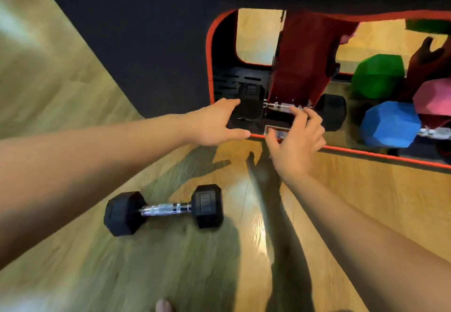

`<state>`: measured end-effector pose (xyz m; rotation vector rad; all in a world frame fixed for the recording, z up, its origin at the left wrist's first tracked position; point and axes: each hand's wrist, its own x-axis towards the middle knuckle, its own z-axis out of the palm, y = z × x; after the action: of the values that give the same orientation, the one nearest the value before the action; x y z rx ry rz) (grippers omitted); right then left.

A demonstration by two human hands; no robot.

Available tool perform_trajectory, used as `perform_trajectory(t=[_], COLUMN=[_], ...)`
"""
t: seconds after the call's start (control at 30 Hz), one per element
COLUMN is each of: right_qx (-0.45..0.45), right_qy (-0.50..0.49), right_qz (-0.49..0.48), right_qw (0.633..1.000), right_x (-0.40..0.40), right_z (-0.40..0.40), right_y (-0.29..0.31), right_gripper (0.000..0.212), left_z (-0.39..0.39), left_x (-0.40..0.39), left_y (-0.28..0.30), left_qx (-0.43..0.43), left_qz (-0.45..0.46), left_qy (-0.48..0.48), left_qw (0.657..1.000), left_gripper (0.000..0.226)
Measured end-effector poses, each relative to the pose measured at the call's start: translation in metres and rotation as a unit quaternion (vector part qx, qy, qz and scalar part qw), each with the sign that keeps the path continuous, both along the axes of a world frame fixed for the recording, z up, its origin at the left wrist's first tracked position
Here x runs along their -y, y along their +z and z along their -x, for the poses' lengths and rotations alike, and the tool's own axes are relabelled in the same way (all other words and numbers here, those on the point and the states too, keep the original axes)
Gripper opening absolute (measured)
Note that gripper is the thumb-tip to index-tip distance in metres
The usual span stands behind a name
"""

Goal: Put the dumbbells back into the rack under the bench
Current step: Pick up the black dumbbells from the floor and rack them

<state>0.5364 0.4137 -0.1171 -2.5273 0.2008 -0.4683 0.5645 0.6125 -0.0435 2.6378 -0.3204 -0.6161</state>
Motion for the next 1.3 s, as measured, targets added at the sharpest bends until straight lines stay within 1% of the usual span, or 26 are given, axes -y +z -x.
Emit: perform_trajectory(t=[0.07,0.2,0.33,0.4,0.53,0.6,0.7,0.77,0.8,0.83,0.9,0.93,1.03,1.2,1.3], right_qx=[0.005,-0.019,-0.047,-0.069,-0.12,-0.141,-0.182,-0.222,-0.245,-0.267,-0.284,-0.28,-0.274,-0.265,-0.26], right_qy=[0.06,0.179,0.264,0.292,0.323,0.321,0.297,0.258,0.231,0.203,0.167,0.162,0.153,0.15,0.153], right_qz=[0.011,0.014,0.031,0.043,0.045,0.046,0.068,0.061,0.04,0.01,-0.053,-0.075,-0.104,-0.13,-0.143], right_qw=[0.998,0.984,0.963,0.953,0.938,0.935,0.935,0.938,0.941,0.942,0.943,0.943,0.944,0.943,0.943], right_x=[-0.013,-0.038,-0.063,-0.075,-0.096,-0.106,-0.115,-0.117,-0.117,-0.117,-0.118,-0.119,-0.121,-0.122,-0.121], right_z=[0.014,0.04,0.071,0.087,0.114,0.126,0.143,0.152,0.156,0.159,0.163,0.164,0.162,0.163,0.163], right_y=[-0.001,0.0,0.0,-0.003,-0.012,-0.018,-0.028,-0.035,-0.039,-0.041,-0.045,-0.046,-0.047,-0.048,-0.051], right_gripper=[0.056,0.061,0.066,0.073,0.09,0.096,0.103,0.102,0.101,0.098,0.093,0.09,0.085,0.084,0.084], left_z=[0.019,0.06,0.103,0.126,0.173,0.194,0.217,0.23,0.237,0.242,0.248,0.248,0.243,0.241,0.242], left_x=[-0.019,-0.058,-0.092,-0.107,-0.124,-0.128,-0.133,-0.137,-0.138,-0.139,-0.139,-0.139,-0.141,-0.143,-0.142], left_y=[-0.002,-0.009,-0.021,-0.03,-0.053,-0.066,-0.087,-0.101,-0.107,-0.112,-0.119,-0.121,-0.125,-0.132,-0.136], left_qx=[0.014,0.021,0.026,0.022,0.008,0.037,0.086,0.093,0.093,0.092,0.095,0.099,0.104,0.106,0.127], left_qz=[0.004,0.008,0.041,0.036,0.026,0.006,-0.102,-0.155,-0.149,-0.118,-0.03,-0.003,0.026,0.148,0.152], left_qy=[-0.007,0.025,0.093,0.128,0.192,0.21,0.195,0.231,0.276,0.33,0.414,0.432,0.466,0.553,0.562], left_qw=[1.0,0.999,0.995,0.991,0.981,0.977,0.972,0.956,0.945,0.932,0.905,0.896,0.878,0.813,0.803], left_gripper=[0.098,0.094,0.095,0.095,0.099,0.099,0.102,0.101,0.098,0.094,0.087,0.083,0.079,0.089,0.087])
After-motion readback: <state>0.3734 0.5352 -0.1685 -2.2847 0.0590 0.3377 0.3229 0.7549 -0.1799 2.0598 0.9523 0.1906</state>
